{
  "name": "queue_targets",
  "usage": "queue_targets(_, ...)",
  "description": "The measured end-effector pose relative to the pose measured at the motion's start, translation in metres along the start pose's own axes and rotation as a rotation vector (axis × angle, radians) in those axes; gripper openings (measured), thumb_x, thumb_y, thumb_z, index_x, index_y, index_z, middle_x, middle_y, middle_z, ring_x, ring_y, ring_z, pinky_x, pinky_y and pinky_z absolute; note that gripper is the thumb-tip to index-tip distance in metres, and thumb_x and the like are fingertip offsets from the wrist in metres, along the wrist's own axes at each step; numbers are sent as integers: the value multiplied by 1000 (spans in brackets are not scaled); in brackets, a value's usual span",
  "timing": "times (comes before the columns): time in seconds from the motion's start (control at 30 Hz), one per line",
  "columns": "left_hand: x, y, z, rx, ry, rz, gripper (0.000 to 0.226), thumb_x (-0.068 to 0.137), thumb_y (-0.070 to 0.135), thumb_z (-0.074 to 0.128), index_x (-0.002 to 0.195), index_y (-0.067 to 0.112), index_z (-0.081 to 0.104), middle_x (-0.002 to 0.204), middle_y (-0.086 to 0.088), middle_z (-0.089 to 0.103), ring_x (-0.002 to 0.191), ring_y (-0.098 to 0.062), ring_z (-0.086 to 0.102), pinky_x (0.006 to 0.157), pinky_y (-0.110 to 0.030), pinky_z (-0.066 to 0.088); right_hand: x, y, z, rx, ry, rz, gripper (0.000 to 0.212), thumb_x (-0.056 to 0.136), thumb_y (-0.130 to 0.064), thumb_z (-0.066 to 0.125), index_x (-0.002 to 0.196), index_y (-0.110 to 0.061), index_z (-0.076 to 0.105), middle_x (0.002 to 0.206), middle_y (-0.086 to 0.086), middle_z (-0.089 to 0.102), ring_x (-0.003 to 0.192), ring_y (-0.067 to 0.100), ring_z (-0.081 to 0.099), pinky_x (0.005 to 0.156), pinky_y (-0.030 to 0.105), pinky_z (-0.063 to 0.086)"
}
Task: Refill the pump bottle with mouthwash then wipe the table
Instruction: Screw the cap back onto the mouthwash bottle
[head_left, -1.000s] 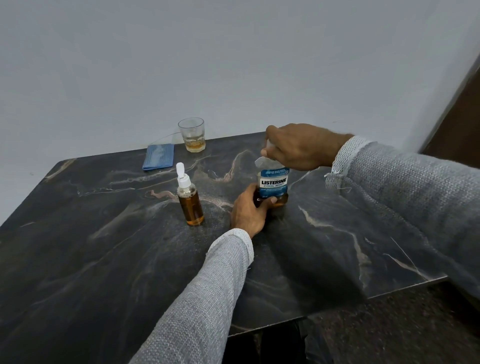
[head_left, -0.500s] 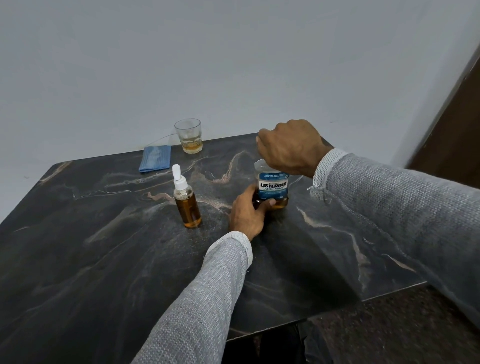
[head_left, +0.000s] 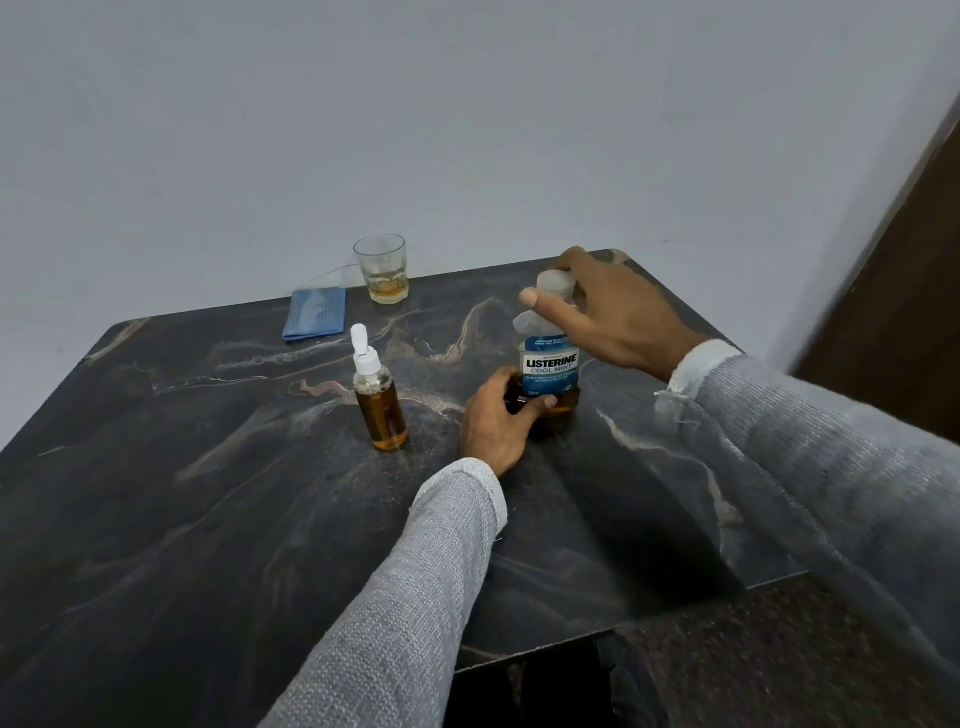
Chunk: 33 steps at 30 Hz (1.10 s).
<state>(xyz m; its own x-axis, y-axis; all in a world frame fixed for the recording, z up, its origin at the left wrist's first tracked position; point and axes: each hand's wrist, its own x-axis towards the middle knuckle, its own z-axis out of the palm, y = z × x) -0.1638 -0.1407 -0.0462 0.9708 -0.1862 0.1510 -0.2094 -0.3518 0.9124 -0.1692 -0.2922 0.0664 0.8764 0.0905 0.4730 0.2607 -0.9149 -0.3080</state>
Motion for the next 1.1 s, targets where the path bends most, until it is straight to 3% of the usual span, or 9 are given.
queue_targets(0.17,-2,-2,-3,-40,-21,-13,50,78,30,77,123,19,58,120,3,67,112,-15,61,102,-44,47,-27,26,12,416,-26,161,57,83,-63,59,125,-26,46,105,-11,55,96,3,55,72,15,40)
queue_targets(0.3,-3,-1,-5,-16,-65,-13,57,76,16,78,128,20,54,123,3,65,115,-15,60,104,-41,46,-43,33,35,590,-213,235,76,79,-43,74,139,-22,34,125,-9,50,109,3,52,75,9,42)
queue_targets(0.4,-2,1,-5,22,-91,-37,59,75,3,67,129,21,51,123,2,64,115,-15,59,105,-41,46,-50,30,55,731,-243,220,78,78,-27,79,141,-19,34,125,-12,55,111,-4,54,84,8,46)
queue_targets(0.53,-2,2,-4,43,-71,-74,62,77,-3,60,132,21,48,130,0,60,121,-17,56,106,-37,44,-58,27,75,723,-122,232,66,78,-16,79,134,-16,43,119,-10,59,108,-6,57,89,10,44)
queue_targets(0.67,-1,3,-3,45,-34,-79,65,78,-7,59,137,18,46,141,-3,50,131,-18,47,111,-40,41,-65,30,83,637,-13,254,57,77,-20,80,126,-18,49,115,-12,59,101,-3,57,82,4,43)
queue_targets(0.8,-2,5,-2,220,-37,-43,61,80,4,61,137,19,47,137,-1,50,129,-17,47,111,-37,39,-71,44,82,581,87,325,51,77,-26,80,118,-21,50,111,-11,60,95,-5,58,76,5,42)
queue_targets(0.97,5,15,-3,448,-178,-64,52,85,13,60,135,19,50,136,-2,50,126,-22,48,109,-39,38,-74,71,71,490,189,389,50,76,-31,80,113,-26,46,110,-10,58,90,-6,57,69,2,42)
queue_targets(1.1,24,33,-10,657,-363,-42,39,80,22,64,118,15,62,118,-6,63,105,-28,60,97,-46,49,-66,94,64,457,223,453,57,77,-34,79,121,-18,48,116,-8,56,100,5,56,76,7,40)
